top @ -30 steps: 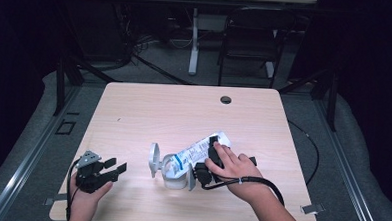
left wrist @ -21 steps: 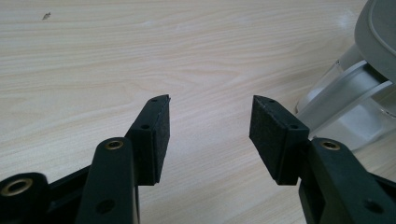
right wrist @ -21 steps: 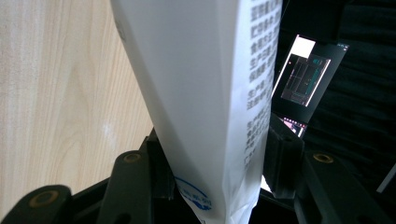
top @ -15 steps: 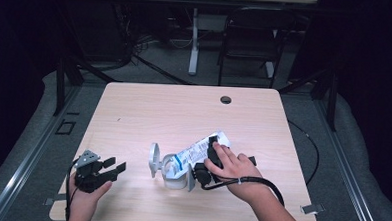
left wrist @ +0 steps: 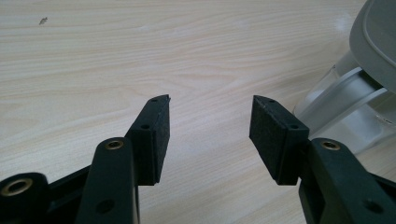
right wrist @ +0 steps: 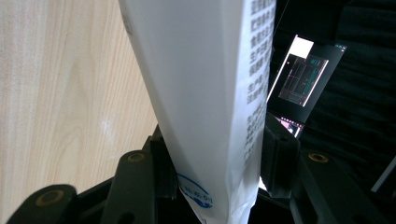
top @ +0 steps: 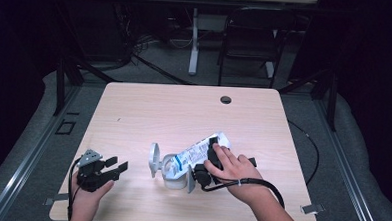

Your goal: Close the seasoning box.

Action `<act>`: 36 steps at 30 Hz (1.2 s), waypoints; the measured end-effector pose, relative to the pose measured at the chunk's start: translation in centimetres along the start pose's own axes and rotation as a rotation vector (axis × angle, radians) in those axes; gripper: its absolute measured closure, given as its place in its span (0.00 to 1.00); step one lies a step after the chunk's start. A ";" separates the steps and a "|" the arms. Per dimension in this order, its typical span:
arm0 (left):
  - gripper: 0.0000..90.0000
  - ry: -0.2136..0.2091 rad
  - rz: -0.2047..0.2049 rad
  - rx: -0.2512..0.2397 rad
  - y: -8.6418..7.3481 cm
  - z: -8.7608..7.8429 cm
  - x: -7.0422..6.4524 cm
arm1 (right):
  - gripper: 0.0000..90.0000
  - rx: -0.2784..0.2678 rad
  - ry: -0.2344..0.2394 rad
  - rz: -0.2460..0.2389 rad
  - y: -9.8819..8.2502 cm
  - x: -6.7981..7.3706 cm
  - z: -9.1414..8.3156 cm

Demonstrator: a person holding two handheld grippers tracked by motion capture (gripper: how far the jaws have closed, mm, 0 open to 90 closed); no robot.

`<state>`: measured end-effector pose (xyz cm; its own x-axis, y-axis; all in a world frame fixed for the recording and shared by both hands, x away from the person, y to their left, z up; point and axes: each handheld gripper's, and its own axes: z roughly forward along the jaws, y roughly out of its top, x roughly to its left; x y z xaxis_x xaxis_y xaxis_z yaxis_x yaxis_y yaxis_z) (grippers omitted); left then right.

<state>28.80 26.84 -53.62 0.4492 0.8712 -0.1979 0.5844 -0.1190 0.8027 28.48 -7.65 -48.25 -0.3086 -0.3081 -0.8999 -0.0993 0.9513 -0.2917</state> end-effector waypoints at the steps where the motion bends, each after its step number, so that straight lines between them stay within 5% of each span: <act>1: 0.54 -0.002 0.000 0.004 0.0 0.0 0.0 | 0.63 0.000 0.001 0.000 0.0 0.0 0.0; 36: 0.54 0.007 -0.009 -0.002 -0.2 -0.1 0.4 | 0.71 -0.016 -0.005 -0.021 0.1 -0.3 0.1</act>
<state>28.76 27.26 -53.79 0.4392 0.8756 -0.2011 0.5873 -0.1105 0.8018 28.66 -7.43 -48.09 -0.3014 -0.3283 -0.8952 -0.1208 0.9444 -0.3057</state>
